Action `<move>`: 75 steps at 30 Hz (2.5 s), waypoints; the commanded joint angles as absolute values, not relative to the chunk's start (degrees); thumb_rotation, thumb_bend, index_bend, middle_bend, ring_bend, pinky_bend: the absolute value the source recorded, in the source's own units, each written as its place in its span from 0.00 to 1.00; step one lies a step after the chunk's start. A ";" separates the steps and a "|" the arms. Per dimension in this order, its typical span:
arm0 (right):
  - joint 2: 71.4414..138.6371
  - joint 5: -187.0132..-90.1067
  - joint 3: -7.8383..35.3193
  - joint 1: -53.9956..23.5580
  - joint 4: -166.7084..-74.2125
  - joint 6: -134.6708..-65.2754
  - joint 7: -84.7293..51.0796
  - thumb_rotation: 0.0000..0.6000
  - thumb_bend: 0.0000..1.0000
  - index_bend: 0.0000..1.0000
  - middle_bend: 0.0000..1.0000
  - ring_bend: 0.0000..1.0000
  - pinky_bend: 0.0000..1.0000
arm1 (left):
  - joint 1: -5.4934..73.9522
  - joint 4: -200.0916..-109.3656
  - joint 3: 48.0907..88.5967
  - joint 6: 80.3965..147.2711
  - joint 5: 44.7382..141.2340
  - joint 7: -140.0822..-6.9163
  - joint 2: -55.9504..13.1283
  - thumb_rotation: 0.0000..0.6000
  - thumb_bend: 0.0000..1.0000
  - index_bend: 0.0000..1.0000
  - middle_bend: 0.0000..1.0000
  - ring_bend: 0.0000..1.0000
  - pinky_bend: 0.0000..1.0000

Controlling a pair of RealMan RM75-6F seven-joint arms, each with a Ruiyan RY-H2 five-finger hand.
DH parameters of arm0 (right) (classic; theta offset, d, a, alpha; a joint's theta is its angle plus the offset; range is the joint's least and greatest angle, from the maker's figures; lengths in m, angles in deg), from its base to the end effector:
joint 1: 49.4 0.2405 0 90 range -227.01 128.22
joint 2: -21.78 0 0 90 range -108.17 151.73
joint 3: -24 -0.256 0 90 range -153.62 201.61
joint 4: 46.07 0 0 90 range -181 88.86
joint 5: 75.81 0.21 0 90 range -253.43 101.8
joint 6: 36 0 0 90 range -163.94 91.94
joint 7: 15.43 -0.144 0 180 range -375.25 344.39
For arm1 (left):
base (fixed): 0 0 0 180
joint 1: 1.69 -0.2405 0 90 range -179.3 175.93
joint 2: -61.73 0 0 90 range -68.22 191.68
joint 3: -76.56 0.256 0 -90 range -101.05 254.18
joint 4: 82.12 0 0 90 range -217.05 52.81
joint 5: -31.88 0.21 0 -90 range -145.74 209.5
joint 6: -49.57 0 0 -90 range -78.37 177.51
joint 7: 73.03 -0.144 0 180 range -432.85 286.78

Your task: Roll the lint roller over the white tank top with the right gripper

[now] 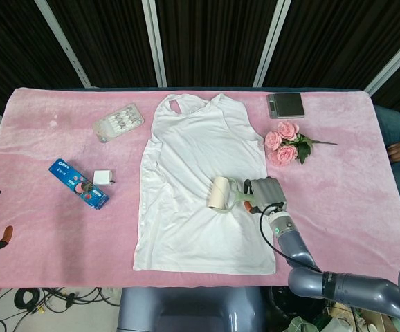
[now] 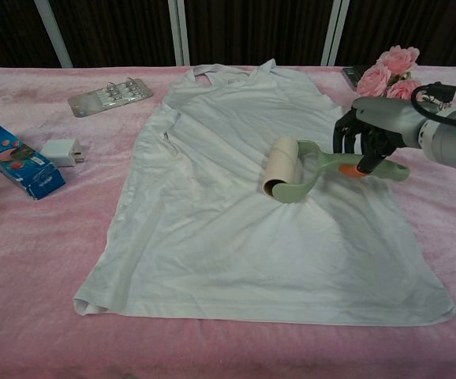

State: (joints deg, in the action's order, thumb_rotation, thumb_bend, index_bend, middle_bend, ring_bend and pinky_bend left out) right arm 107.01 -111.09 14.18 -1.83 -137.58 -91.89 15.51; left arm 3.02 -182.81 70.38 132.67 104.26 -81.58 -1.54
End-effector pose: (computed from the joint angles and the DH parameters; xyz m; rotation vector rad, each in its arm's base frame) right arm -0.1609 -0.3508 -0.0070 1.7193 -1.1825 0.6824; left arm -0.3116 0.1866 0.1635 -1.2051 -0.9961 -0.7854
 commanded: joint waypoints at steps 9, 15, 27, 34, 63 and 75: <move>103.21 -112.49 16.28 -4.43 -139.54 -92.44 13.82 1.00 0.53 0.73 0.57 0.55 0.34 | 3.02 -182.77 70.45 132.63 104.27 -81.65 -1.56 1.00 0.36 0.13 0.04 0.04 0.33; 101.54 -113.37 16.98 -5.73 -139.79 -92.39 12.43 1.00 0.53 0.73 0.57 0.55 0.34 | 2.98 -182.82 70.43 132.70 104.23 -81.61 -1.55 1.00 0.36 0.13 0.04 0.04 0.33; 98.62 -115.06 17.98 -7.68 -139.67 -90.92 9.64 1.00 0.53 0.73 0.57 0.55 0.34 | 2.96 -182.85 70.47 132.73 104.24 -81.70 -1.56 1.00 0.36 0.13 0.04 0.04 0.33; 98.19 -115.31 17.61 -7.62 -139.57 -90.07 8.92 1.00 0.53 0.73 0.57 0.55 0.34 | 2.95 -182.87 70.43 132.75 104.20 -81.68 -1.58 1.00 0.36 0.13 0.04 0.04 0.33; 105.27 -104.60 13.65 5.08 -137.09 -82.82 13.62 1.00 0.53 0.73 0.57 0.55 0.34 | 3.04 -182.82 70.39 132.47 104.11 -81.32 -1.39 1.00 0.36 0.13 0.04 0.04 0.33; 108.79 -103.47 12.76 8.69 -135.74 -82.73 14.50 1.00 0.53 0.73 0.57 0.55 0.34 | 3.03 -182.89 70.34 132.45 104.00 -81.25 -1.27 1.00 0.36 0.13 0.04 0.04 0.33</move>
